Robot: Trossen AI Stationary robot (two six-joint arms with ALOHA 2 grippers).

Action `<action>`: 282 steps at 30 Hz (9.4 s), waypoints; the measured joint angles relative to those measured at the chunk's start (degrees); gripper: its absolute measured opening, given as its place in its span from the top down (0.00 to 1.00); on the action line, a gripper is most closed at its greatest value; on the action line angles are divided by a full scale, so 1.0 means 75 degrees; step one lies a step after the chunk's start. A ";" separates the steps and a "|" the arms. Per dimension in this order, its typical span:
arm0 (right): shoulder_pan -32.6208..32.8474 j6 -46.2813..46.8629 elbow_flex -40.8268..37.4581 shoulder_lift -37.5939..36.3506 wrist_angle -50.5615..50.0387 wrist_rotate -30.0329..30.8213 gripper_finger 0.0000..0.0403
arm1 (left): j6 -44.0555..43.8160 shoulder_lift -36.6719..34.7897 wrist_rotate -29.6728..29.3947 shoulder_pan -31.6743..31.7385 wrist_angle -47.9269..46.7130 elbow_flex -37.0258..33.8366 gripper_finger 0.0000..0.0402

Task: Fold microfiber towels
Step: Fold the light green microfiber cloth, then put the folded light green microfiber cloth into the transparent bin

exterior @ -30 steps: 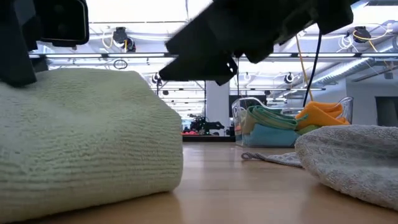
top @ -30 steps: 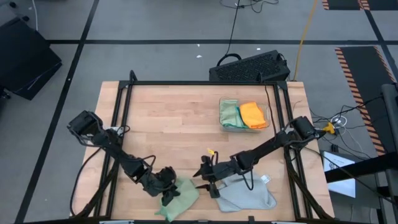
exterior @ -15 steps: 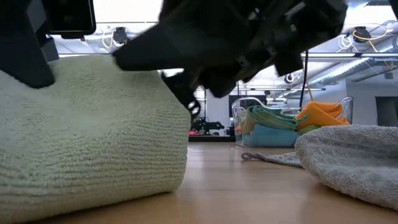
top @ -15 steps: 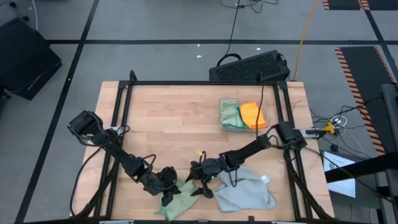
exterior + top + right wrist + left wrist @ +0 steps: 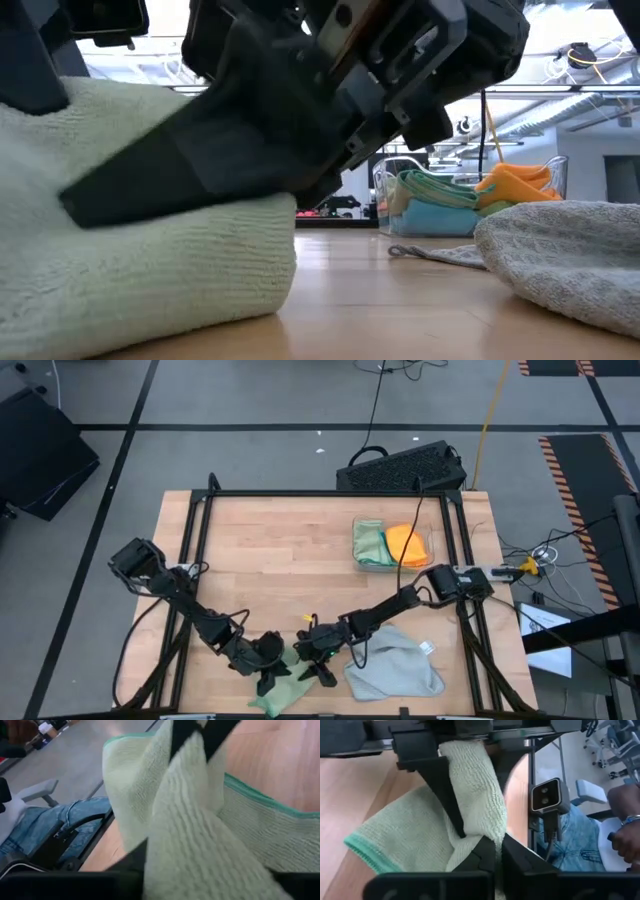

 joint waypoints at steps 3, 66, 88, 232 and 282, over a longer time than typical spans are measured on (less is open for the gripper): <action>-0.0004 -0.0063 -0.0003 -0.0001 0.0009 -0.0019 0.89 | -0.0134 0.0000 -0.0003 -0.0018 0.0071 0.0000 0.90; -0.4381 -0.1189 -0.4551 -0.9160 -0.1090 0.2629 0.99 | 0.5666 -0.0954 -0.1858 0.3933 0.5069 0.0013 0.46; -0.3673 -0.1122 -0.6242 -0.8917 0.2386 0.3155 0.99 | 0.3663 -0.0670 -0.1331 0.5439 0.6295 0.0012 0.13; -0.3452 0.0890 -0.5796 -0.6703 0.2403 0.1977 0.08 | 0.5661 -0.2017 -0.0056 0.5307 0.2162 0.0405 0.94; -0.4621 0.1990 -0.5670 -1.0280 -0.3949 0.2861 0.97 | 0.6132 -0.2025 -0.0249 0.5593 0.0881 0.0408 0.28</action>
